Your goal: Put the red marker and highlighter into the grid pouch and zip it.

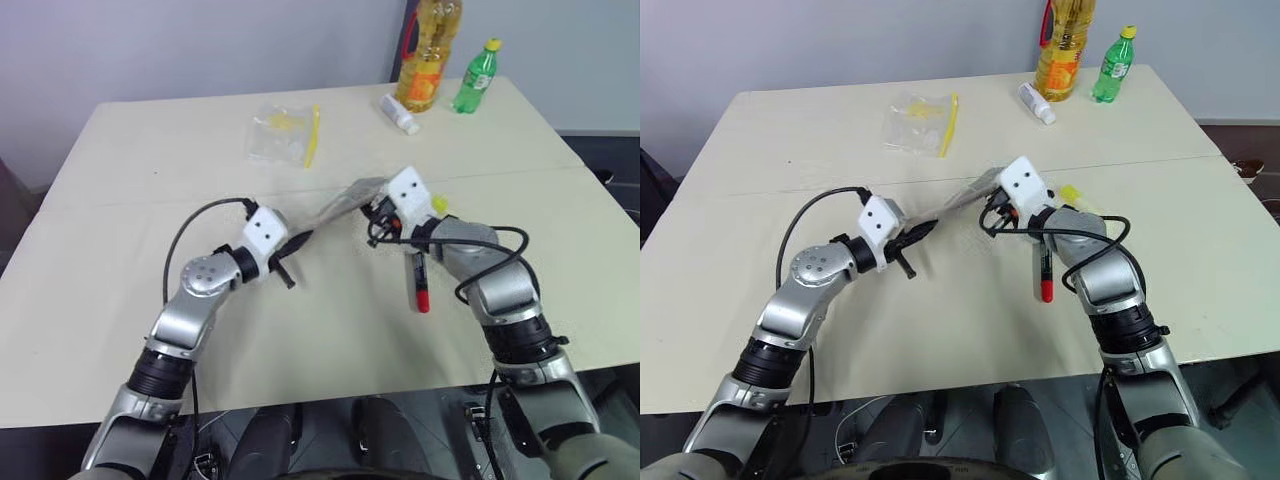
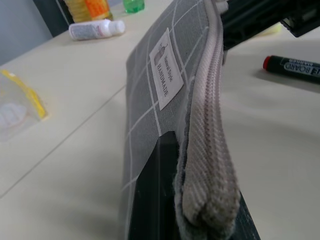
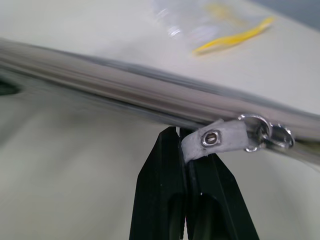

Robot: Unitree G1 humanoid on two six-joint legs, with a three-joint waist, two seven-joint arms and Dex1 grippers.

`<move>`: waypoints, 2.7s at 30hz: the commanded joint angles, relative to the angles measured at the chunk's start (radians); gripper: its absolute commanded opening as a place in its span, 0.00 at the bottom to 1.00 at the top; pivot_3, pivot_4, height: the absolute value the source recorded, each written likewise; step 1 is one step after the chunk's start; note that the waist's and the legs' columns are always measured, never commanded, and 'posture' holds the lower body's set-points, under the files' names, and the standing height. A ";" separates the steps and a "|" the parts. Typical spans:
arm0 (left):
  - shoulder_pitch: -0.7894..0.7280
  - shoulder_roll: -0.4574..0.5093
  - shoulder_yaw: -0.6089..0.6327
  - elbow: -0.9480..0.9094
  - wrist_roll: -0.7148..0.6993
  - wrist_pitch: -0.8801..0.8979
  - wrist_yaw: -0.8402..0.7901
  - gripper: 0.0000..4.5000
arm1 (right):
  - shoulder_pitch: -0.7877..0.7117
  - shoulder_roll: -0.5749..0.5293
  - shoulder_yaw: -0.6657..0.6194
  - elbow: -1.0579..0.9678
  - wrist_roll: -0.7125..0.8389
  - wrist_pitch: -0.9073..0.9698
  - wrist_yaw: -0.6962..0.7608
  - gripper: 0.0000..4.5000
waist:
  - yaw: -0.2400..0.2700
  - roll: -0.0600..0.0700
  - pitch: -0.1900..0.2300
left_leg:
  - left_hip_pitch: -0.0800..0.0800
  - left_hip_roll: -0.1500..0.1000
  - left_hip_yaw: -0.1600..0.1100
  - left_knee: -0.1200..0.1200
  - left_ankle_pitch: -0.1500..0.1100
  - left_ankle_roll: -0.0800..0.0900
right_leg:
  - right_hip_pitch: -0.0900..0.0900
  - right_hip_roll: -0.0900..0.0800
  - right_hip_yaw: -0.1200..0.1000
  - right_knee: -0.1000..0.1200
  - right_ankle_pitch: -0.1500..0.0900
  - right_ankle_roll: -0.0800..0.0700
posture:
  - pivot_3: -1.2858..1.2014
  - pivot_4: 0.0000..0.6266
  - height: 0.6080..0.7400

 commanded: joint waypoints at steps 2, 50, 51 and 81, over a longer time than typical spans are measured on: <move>-0.006 -0.025 -0.039 -0.046 0.044 0.020 0.027 0.00 | -0.005 0.000 0.057 -0.124 -0.011 0.046 0.025 0.00 | 0.000 0.000 0.000 | 0.000 0.000 0.000 0.000 0.000 0.000 | 0.000 0.000 0.000 0.000 0.000 0.000 | 0.52 0.24 1.00; -0.165 -0.075 0.005 0.342 0.122 -0.285 0.045 0.00 | 0.471 -0.074 -0.451 -0.541 0.214 0.637 -0.098 0.07 | 0.023 -0.001 0.000 | -0.003 0.000 -0.001 0.002 -0.001 0.001 | 0.003 -0.001 -0.002 -0.007 0.000 0.001 | 0.52 0.24 1.00; -0.165 -0.075 0.013 0.343 0.112 -0.284 0.039 0.00 | 0.470 -0.098 -0.438 -0.543 0.207 0.605 -0.094 0.07 | 0.023 -0.001 0.000 | -0.003 0.000 -0.001 0.002 -0.001 0.001 | 0.003 -0.001 -0.002 -0.007 0.000 0.001 | 0.52 0.24 1.00; -0.089 -0.037 0.031 0.184 0.029 -0.179 -0.092 0.00 | 0.314 -0.378 -0.254 -0.378 0.046 0.094 0.027 0.07 | 0.023 -0.003 0.001 | -0.004 0.000 -0.001 0.004 -0.002 0.003 | 0.003 -0.001 -0.002 -0.008 -0.001 0.002 | 0.52 0.24 1.00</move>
